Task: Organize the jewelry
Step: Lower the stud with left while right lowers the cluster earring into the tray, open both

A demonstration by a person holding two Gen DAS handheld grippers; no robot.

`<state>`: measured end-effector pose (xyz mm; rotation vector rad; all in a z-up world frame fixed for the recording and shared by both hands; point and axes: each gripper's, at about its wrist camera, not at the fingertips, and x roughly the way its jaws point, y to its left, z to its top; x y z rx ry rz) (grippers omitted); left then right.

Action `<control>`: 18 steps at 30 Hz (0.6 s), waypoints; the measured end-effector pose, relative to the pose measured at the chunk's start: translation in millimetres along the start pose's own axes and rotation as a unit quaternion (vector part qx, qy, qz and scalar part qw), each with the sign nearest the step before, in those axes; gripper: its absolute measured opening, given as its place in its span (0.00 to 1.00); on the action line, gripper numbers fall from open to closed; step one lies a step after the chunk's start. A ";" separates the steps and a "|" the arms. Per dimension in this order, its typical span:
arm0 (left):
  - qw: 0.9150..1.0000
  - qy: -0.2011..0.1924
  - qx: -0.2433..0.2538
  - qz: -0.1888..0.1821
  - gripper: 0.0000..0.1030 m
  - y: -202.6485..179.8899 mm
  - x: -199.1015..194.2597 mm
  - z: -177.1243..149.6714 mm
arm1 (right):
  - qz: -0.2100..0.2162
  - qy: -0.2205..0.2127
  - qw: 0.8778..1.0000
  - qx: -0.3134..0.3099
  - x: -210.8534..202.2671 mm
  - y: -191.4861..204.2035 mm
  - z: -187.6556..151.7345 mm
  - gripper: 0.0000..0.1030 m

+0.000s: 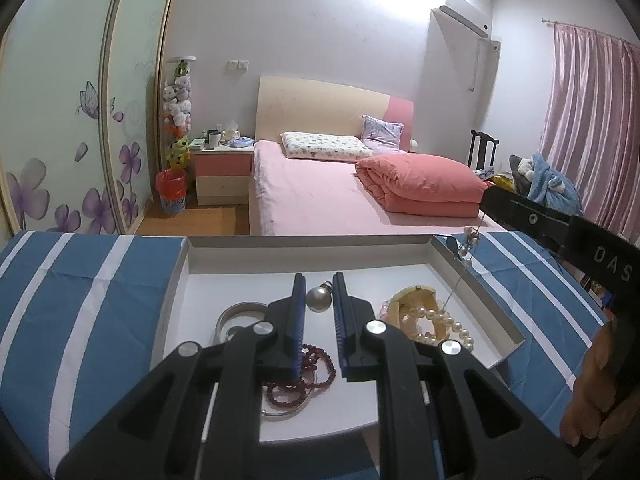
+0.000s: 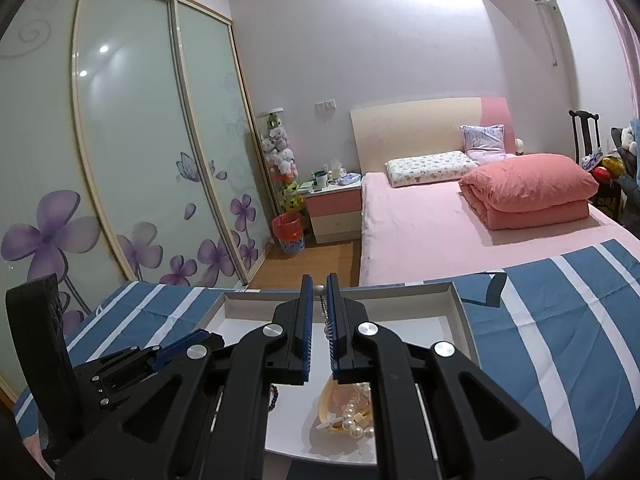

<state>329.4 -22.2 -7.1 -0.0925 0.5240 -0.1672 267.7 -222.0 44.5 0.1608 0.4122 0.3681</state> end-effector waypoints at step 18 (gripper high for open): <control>1.000 0.013 -0.008 0.001 0.22 4.1 16.0 -2.4 | -0.007 0.015 1.000 0.015 9.6 -9.0 -7.6 0.30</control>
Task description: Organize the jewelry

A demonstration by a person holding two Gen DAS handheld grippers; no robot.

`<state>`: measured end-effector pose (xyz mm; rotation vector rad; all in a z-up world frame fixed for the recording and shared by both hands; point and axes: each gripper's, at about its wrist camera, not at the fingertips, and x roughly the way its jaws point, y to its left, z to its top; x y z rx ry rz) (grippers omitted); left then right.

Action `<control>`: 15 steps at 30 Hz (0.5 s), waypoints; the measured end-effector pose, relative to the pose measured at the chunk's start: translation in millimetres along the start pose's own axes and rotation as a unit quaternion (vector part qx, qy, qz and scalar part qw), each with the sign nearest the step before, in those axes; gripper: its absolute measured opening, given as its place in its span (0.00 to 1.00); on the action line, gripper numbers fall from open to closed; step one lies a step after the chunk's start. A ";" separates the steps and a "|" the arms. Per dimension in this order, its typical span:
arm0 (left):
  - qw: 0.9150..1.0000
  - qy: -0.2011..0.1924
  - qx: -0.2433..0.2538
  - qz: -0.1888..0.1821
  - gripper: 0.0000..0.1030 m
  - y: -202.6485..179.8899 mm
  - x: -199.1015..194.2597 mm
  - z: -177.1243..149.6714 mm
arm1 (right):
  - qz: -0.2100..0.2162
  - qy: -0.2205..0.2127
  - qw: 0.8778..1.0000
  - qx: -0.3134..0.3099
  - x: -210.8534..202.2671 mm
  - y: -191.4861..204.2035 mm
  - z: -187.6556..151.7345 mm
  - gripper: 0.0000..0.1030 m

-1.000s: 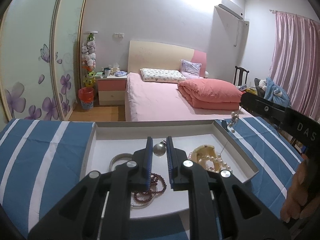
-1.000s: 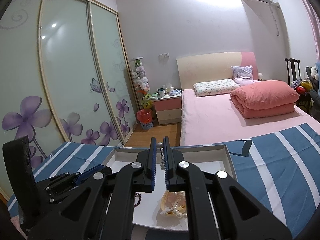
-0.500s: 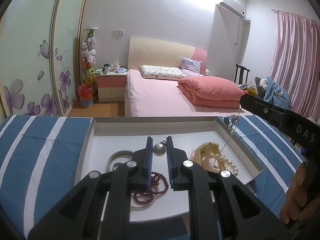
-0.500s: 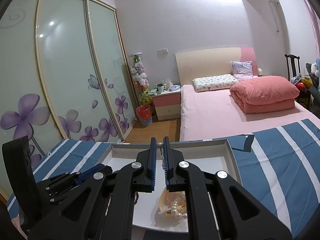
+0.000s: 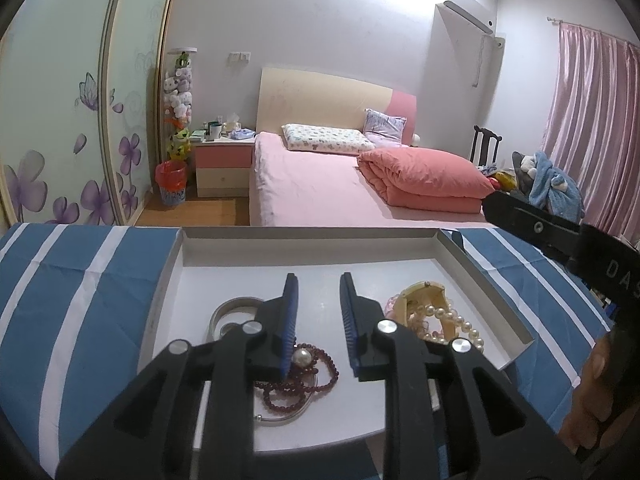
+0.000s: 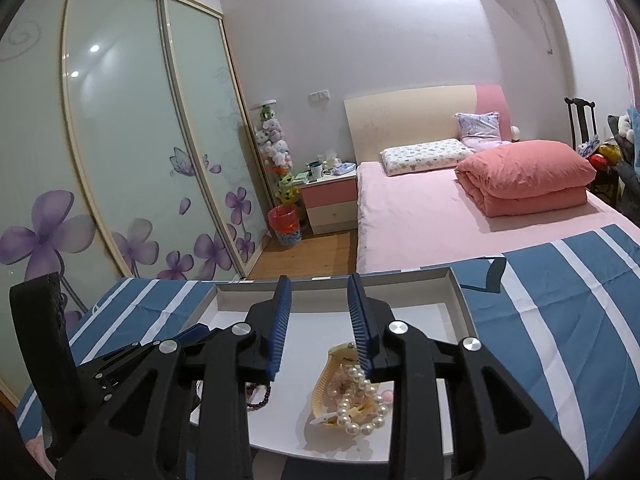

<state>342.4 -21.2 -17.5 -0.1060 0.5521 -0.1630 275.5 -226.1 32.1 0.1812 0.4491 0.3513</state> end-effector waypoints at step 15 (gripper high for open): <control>1.000 -0.008 -0.007 0.011 0.26 5.0 -20.1 1.1 | -0.010 -0.002 1.000 0.001 -11.2 -1.7 -1.3 0.30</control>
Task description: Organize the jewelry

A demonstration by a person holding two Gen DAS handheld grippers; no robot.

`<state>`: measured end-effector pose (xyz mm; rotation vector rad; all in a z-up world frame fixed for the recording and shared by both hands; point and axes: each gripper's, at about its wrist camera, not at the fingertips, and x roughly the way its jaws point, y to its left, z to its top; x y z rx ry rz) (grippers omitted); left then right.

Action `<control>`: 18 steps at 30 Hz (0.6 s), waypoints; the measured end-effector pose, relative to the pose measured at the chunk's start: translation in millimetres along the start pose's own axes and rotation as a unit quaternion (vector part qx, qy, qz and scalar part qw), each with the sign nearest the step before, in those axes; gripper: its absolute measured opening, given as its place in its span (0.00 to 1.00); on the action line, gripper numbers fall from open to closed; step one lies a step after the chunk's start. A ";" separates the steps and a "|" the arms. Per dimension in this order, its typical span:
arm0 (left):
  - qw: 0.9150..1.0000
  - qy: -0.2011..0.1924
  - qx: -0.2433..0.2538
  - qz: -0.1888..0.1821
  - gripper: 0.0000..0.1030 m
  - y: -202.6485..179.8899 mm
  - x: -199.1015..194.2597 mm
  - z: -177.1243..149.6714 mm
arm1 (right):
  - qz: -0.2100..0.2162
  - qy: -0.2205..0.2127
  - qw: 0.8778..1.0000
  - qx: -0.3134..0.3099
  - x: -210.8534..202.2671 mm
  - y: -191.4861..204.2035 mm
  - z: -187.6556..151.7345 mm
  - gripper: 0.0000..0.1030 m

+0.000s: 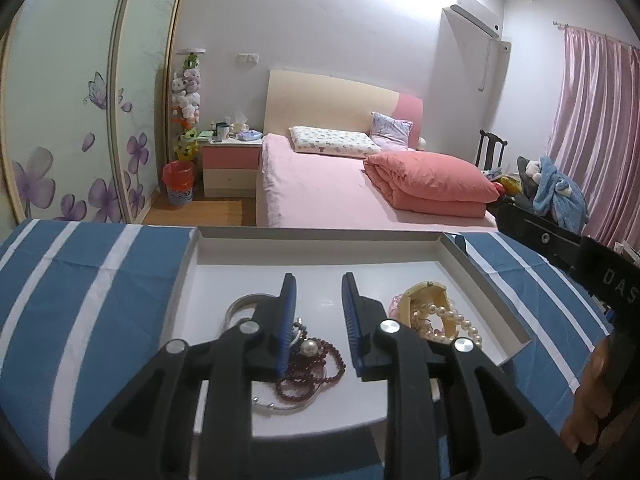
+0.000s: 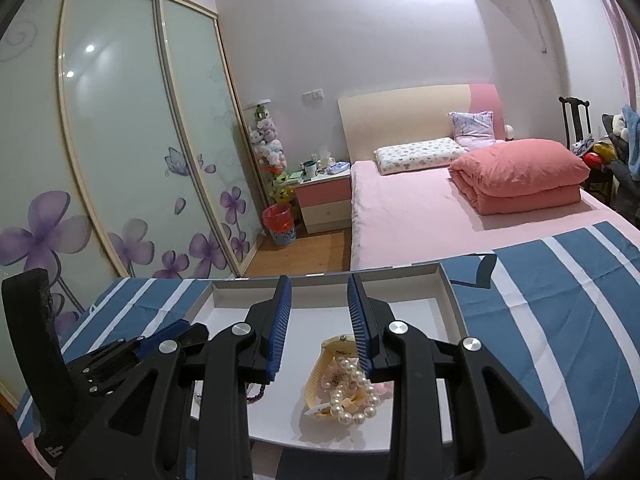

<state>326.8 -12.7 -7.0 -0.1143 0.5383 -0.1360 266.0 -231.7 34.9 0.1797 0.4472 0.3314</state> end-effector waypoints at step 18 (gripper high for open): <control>0.999 -0.042 -0.024 0.022 0.72 21.7 -128.9 -40.1 | -0.011 -0.001 0.999 -0.034 -91.1 21.1 -45.3 0.71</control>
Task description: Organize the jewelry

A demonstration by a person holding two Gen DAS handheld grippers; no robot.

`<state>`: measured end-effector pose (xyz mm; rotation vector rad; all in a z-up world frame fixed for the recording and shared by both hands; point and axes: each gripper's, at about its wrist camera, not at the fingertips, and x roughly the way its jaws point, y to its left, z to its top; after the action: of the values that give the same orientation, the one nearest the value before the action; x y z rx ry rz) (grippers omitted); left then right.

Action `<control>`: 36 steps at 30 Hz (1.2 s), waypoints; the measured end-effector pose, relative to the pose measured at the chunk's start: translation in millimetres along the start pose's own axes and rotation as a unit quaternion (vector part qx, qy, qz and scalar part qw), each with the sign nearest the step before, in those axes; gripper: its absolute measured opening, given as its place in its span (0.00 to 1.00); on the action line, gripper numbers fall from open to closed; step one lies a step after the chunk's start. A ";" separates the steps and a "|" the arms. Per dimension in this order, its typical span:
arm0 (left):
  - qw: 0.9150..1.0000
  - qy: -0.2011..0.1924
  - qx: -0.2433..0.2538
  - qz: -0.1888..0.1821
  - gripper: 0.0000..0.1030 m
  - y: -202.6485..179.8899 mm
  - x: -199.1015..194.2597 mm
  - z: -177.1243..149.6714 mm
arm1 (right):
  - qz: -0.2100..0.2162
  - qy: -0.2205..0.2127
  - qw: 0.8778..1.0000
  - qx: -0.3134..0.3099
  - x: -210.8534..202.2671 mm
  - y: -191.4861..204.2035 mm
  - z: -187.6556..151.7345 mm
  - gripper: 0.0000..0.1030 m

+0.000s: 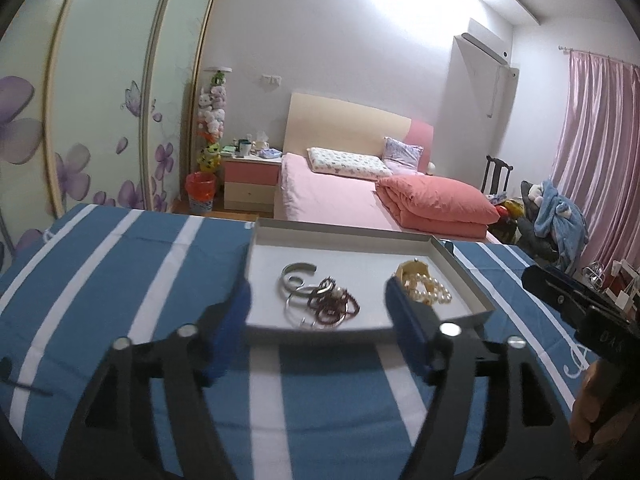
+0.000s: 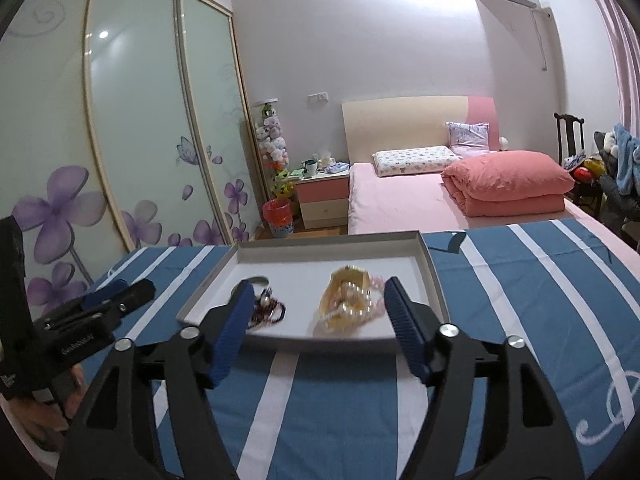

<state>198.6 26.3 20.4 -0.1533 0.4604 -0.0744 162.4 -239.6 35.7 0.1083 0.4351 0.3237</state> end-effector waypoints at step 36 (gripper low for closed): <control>0.997 -0.037 0.037 0.056 0.96 -16.9 -67.1 -58.5 | -0.055 0.002 0.998 0.005 -48.4 -0.2 -63.2 0.98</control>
<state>111.9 9.1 0.7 -0.0567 0.3912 0.0243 93.8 -253.7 -2.2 0.0929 0.4440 0.2145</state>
